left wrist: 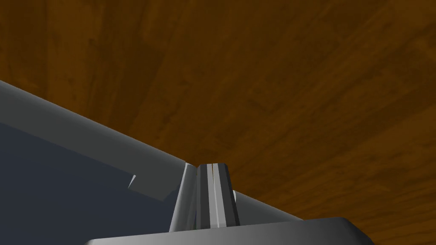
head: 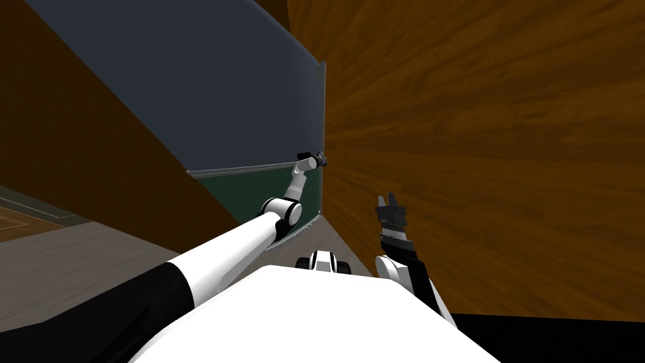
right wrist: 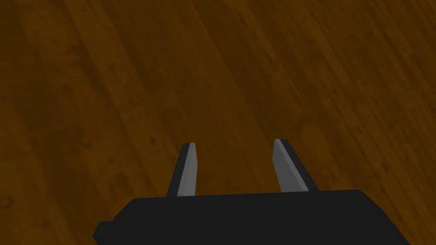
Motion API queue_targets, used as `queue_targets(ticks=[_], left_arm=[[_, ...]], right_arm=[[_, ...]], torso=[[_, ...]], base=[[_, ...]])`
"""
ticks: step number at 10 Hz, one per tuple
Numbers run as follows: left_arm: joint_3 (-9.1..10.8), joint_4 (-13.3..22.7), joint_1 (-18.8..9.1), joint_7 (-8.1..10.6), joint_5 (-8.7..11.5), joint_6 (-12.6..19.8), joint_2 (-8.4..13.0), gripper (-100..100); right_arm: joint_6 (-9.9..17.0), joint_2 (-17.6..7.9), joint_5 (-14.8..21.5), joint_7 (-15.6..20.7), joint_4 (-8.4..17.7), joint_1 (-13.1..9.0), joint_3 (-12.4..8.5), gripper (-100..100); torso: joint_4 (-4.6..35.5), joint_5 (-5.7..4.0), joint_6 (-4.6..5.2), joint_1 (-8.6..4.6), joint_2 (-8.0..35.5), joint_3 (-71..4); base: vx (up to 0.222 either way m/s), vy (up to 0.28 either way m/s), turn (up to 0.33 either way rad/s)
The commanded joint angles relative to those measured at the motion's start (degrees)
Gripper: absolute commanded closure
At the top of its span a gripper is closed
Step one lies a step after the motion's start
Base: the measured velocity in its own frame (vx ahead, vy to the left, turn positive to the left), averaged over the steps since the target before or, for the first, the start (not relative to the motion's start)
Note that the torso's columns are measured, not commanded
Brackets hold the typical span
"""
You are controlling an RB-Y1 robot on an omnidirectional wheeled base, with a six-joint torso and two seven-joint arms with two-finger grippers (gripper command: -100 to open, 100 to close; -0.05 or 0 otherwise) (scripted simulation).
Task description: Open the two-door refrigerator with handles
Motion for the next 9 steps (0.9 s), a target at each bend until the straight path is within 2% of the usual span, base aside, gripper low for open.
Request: queue_targets(ticks=[1, 2, 3, 4, 5, 9], left_arm=[[-1.42, -1.1, -0.4, -0.82, 1.7, 0.9, -2.5, 100], [-1.96, -1.6, -0.5, -1.12, 2.4, 1.4, -3.5, 100], [-1.96, -1.6, -0.5, -1.12, 2.4, 1.4, -3.5, 100], [-1.82, -0.1, -1.1, -1.52, 2.8, 0.6, -3.0, 100], [-1.73, -0.1, -1.2, -1.43, 2.8, 0.7, -1.1, -100], [-1.27, 0.0, -1.4, -1.03, 3.0, 0.9, 2.8, -100]], right_arm=[[0.0, 0.0, 0.0, 0.0, 0.0, 0.0, 0.0, 0], [0.0, 0.0, 0.0, 0.0, 0.0, 0.0, 0.0, 0], [0.0, 0.0, 0.0, 0.0, 0.0, 0.0, 0.0, 0], [0.0, 0.0, 0.0, 0.0, 0.0, 0.0, 0.0, 0], [0.0, 0.0, 0.0, 0.0, 0.0, 0.0, 0.0, 0], [0.0, 0.0, 0.0, 0.0, 0.0, 0.1, 0.0, 0]], torso=[[0.1, 0.04, -0.03, 0.13, 0.3, 0.2], [0.2, 0.04, -0.02, 0.09, 0.5, 0.3], [0.2, -0.05, 0.01, -0.19, 0.4, 0.3], [0.0, -0.10, -0.04, -0.32, -0.1, 0.0], [-0.1, -0.09, -0.03, -0.29, -0.5, -0.3], [0.0, -0.01, -0.01, -0.03, 0.0, 0.0]], base=[[-0.330, 0.161, -0.093], [-0.335, 0.103, -0.134], [-0.209, 0.046, -0.039], [-0.075, 0.016, 0.000], [-0.010, 0.004, -0.003], [0.073, -0.001, 0.006]])
